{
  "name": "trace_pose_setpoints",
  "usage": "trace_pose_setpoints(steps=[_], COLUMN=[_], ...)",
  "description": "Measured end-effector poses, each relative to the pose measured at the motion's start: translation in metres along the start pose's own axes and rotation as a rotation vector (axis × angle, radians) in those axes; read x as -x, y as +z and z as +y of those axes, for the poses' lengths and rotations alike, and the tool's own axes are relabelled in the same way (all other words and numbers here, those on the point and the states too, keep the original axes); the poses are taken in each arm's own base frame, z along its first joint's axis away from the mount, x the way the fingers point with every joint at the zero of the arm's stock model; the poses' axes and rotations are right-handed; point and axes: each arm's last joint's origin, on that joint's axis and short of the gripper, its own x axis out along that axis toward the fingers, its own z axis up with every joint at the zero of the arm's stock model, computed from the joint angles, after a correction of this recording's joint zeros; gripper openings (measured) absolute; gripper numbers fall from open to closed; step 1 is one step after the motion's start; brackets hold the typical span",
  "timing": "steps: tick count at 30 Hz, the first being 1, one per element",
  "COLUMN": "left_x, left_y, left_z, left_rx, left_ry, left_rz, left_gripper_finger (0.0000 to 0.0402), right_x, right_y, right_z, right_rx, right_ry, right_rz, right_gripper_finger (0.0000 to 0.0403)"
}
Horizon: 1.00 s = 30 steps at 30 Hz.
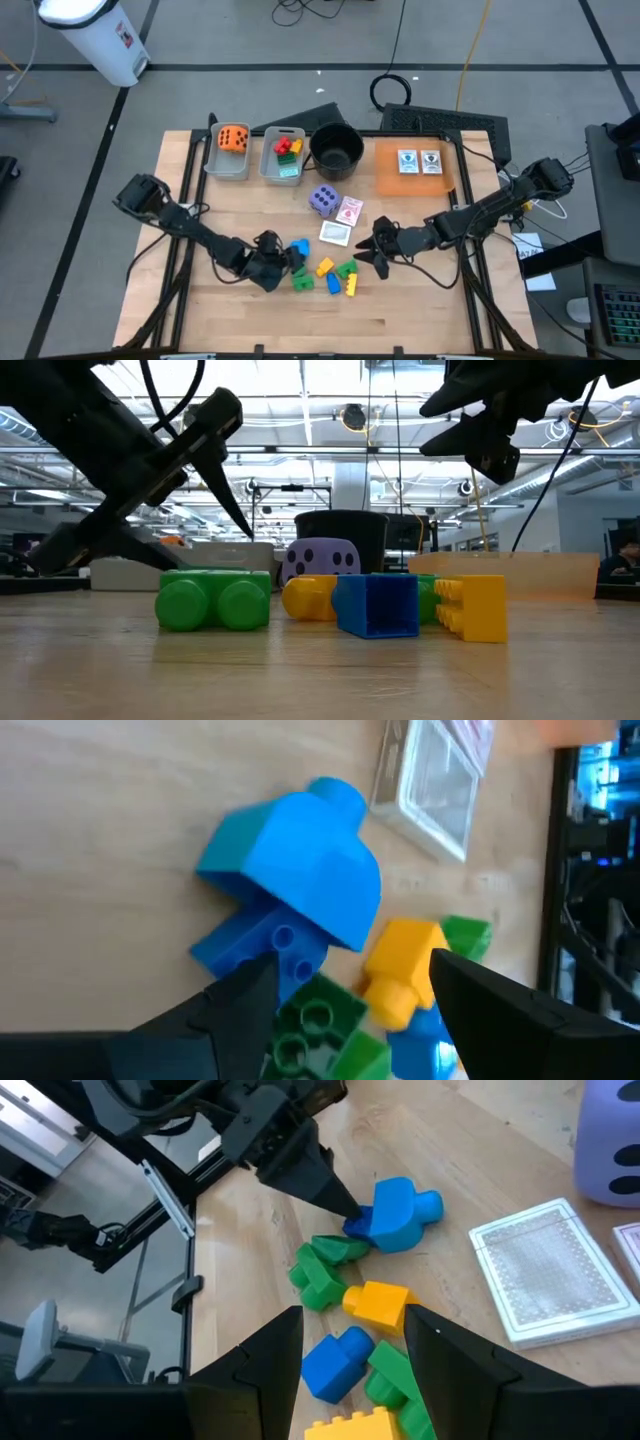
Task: Pick & Place Toys
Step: Put the blue game piece into the right gray bin
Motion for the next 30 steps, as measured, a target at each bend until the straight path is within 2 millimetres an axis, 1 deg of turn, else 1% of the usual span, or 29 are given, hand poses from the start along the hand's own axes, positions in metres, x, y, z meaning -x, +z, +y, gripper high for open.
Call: trace_pose_setpoints(steps=[4, 15, 24, 30], left_x=[-0.004, -0.015, -0.005, -0.007], left_y=[0.007, 0.025, 0.030, 0.039], left_z=[-0.002, -0.011, -0.019, -0.017], left_rx=[0.008, -0.038, -0.090, -0.085], left_ry=[0.006, 0.010, -0.009, 0.038], left_rz=[-0.021, -0.061, -0.039, -0.073], left_gripper_finger=[0.0269, 0.0269, 0.0269, 0.0269], right_x=[0.000, 0.000, 0.000, 0.000], right_y=[0.000, 0.000, 0.000, 0.000], right_z=[0.000, 0.000, 0.000, 0.000], right_rx=[-0.001, -0.001, 0.000, 0.000], right_ry=[0.001, 0.002, 0.002, 0.002], right_rz=[-0.002, -0.001, 0.003, 0.004], right_gripper_finger=[0.0169, 0.0169, 0.0169, 0.0169])
